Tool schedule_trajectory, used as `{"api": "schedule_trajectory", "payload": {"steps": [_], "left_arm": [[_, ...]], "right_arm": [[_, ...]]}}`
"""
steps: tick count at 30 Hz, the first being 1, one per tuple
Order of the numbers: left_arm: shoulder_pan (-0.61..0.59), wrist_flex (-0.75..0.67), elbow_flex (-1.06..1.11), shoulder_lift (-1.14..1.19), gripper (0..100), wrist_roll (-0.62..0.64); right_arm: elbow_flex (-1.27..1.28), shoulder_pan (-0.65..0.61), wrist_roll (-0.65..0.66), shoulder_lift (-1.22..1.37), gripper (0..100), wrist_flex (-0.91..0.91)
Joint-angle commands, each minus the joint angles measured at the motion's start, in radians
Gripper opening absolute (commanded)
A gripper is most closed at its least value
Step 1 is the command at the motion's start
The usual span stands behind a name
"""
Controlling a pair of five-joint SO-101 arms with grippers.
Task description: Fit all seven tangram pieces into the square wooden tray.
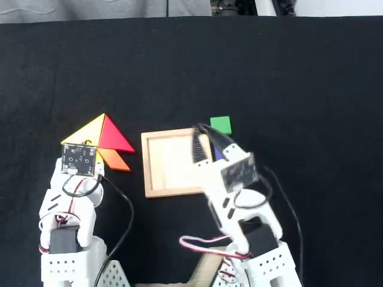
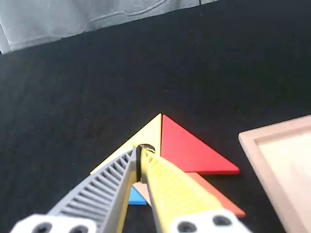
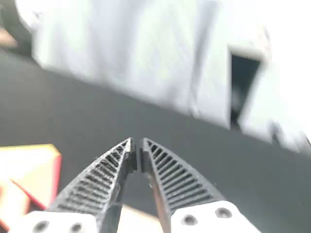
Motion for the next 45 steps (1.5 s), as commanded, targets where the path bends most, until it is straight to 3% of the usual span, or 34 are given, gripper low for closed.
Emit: {"api": "schedule_trajectory", "payload": {"steps": [1,7,11,15,22,28,39,45], "left_arm": [[-0.010,-0.012,0.019,-0.002,3,-0.046],[-0.001,0.074,0.019,-0.006,3,-0.112],[0.012,0.069,0.019,-0.008,3,-0.121],[0.058,0.077,0.019,-0.008,3,-0.121],[0.025,0.026,-0.094,-0.002,3,-0.114],[0.096,0.074,-0.237,0.051,3,-0.018],[0.093,0.074,-0.704,0.790,3,-0.002],[0.044,0.083,-0.926,1.160,3,-0.002]], "right_arm": [[0.001,-0.081,-0.005,-0.062,14.1,-0.106],[0.002,0.021,-0.084,-0.018,16.9,0.086],[0.004,0.112,-0.089,0.021,16.6,0.031],[0.007,0.135,-0.089,0.058,16.6,0.006],[-0.025,0.173,-0.110,0.137,16.6,0.006],[-0.150,0.210,-0.176,0.355,16.6,0.008],[-0.496,0.304,-0.230,1.049,16.6,-0.026],[-0.513,0.316,-0.224,1.175,16.8,-0.124]]}}
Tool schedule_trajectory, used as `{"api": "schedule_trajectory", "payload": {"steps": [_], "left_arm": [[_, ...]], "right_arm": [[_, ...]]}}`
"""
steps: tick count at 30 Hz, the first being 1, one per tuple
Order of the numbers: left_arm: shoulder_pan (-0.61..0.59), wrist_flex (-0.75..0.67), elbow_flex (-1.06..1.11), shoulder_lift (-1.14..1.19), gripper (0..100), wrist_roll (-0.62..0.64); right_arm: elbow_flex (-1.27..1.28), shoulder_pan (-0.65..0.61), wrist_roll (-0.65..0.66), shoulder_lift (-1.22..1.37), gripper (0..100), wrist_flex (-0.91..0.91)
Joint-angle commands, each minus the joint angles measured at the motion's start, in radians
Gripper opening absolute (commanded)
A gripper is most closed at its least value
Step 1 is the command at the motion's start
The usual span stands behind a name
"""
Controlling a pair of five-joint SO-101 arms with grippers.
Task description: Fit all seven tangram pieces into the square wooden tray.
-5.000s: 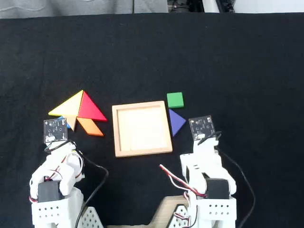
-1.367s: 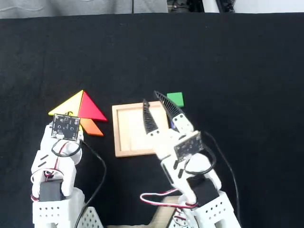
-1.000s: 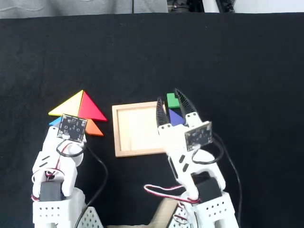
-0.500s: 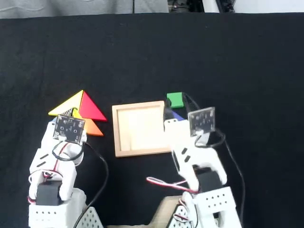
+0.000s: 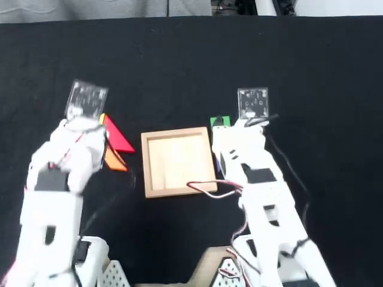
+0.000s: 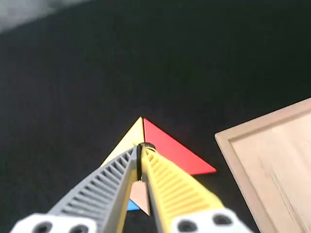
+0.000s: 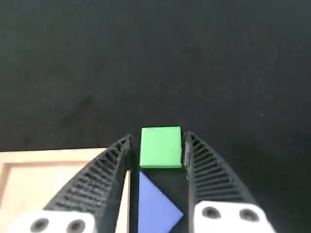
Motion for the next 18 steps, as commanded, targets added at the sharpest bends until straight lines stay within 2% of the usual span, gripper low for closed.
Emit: {"api": "schedule_trajectory", "payload": {"steps": [1,5,6,9,11,13,16,18], "left_arm": [[-0.054,0.003,-0.177,0.204,3,0.005],[-0.110,-0.008,-0.298,0.400,3,-0.015],[-0.116,-0.008,-0.325,0.451,3,-0.066],[-0.142,0.003,-0.410,0.615,3,-0.354],[-0.156,0.003,-0.470,0.732,3,-0.456],[-0.176,0.029,-0.532,0.836,7,-0.459],[-0.194,0.147,-0.659,0.939,21,-0.420],[-0.216,0.204,-0.740,0.980,25,-0.405]], "right_arm": [[-0.058,0.011,-0.002,0.013,16.8,-0.043],[-0.054,0.006,-0.002,0.012,16.9,-0.041],[-0.054,0.006,-0.002,0.012,16.9,-0.041],[-0.054,0.006,-0.002,0.012,16.9,-0.041],[-0.054,0.006,-0.002,0.012,16.9,-0.041],[-0.054,0.006,0.000,0.012,16.9,-0.041],[-0.054,0.006,0.000,0.013,17.0,-0.043],[-0.054,0.006,0.000,0.013,17.0,-0.043]]}}
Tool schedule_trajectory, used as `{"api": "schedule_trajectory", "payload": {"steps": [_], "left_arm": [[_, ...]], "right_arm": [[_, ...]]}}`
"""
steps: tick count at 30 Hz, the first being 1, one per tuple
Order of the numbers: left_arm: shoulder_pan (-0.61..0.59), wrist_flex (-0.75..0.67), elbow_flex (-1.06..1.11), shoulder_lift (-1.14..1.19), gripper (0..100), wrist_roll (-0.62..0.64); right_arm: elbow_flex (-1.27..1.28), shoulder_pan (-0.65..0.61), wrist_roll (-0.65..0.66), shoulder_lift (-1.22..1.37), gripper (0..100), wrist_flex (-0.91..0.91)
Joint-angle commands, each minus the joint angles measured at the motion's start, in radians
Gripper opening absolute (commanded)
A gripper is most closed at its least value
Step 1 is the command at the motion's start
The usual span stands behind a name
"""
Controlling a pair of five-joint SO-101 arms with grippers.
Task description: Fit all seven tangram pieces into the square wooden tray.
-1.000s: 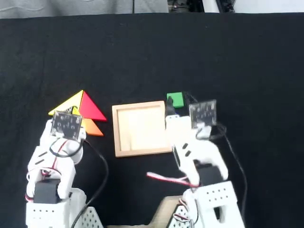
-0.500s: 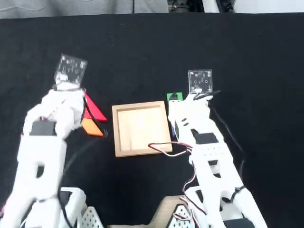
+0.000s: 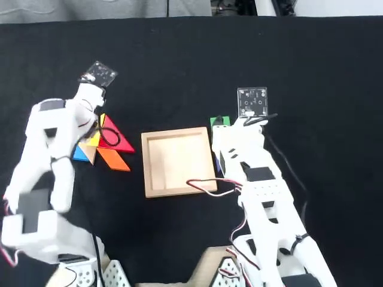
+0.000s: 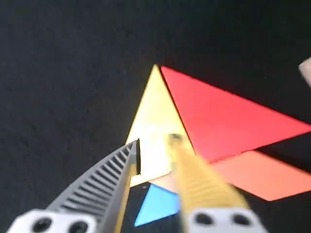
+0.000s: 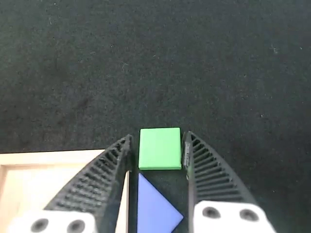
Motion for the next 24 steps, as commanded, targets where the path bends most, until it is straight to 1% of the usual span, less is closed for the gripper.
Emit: {"api": "schedule_trajectory", "payload": {"steps": [1,3,6,9,17,24], "left_arm": [[-0.038,0.091,-0.197,0.057,24,0.011],[-0.047,0.127,-0.263,0.097,25,-0.058],[-0.045,0.170,-0.303,0.163,25,-0.180],[-0.044,0.164,-0.315,0.226,25,-0.244],[-0.051,0.160,-0.401,0.336,25,-0.261],[-0.071,0.161,-0.521,0.453,25,-0.261]], "right_arm": [[-0.054,0.006,0.000,0.001,17.0,-0.023],[-0.054,0.006,0.000,0.001,17.0,-0.025],[-0.054,0.006,0.000,0.001,17.0,-0.025],[-0.054,0.006,0.000,0.001,17.0,-0.025],[-0.056,0.006,0.000,0.001,17.0,-0.026],[-0.056,0.006,0.002,0.001,17.0,-0.026]]}}
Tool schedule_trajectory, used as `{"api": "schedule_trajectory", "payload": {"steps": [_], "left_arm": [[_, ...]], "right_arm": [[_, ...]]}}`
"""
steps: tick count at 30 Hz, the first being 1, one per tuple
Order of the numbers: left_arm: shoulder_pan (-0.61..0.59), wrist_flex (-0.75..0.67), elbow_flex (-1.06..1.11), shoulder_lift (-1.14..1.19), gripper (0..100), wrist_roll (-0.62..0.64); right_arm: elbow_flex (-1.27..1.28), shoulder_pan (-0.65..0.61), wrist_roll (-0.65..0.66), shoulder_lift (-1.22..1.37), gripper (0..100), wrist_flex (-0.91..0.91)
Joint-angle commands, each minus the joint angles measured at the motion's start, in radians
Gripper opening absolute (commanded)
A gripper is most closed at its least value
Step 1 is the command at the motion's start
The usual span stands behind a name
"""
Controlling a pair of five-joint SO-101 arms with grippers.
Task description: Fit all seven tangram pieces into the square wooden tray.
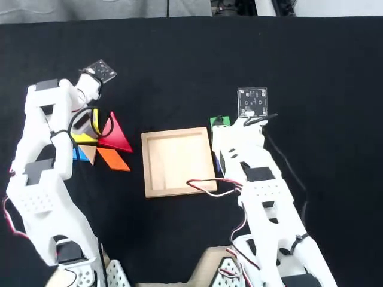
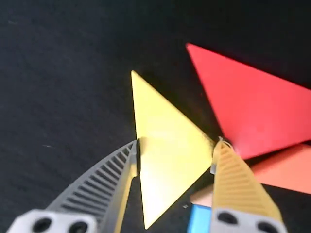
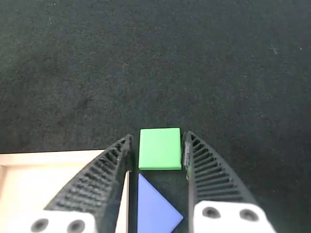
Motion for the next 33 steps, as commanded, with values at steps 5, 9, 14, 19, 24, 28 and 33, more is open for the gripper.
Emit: {"api": "schedule_trajectory", "payload": {"steps": [5,9,14,19,24,28,33], "left_arm": [[-0.041,0.008,-0.131,0.140,25,-0.008],[-0.058,0.097,-0.211,0.163,25,-0.003],[-0.062,0.210,-0.295,0.218,28,0.002],[-0.062,0.311,-0.381,0.245,28,0.038],[-0.062,0.381,-0.466,0.262,28,0.011],[-0.059,0.353,-0.472,0.324,28,-0.020],[-0.062,0.258,-0.472,0.374,28,0.069]], "right_arm": [[-0.056,0.006,0.002,0.001,17.0,-0.026],[-0.058,0.006,0.002,0.001,17.0,-0.026],[-0.059,0.006,0.002,0.001,17.0,-0.026],[-0.059,0.006,0.002,0.001,17.0,-0.026],[-0.061,0.006,0.002,0.001,17.0,-0.026],[-0.061,0.006,0.002,0.001,17.0,-0.026],[-0.061,0.006,0.002,0.001,17.0,-0.026]]}}
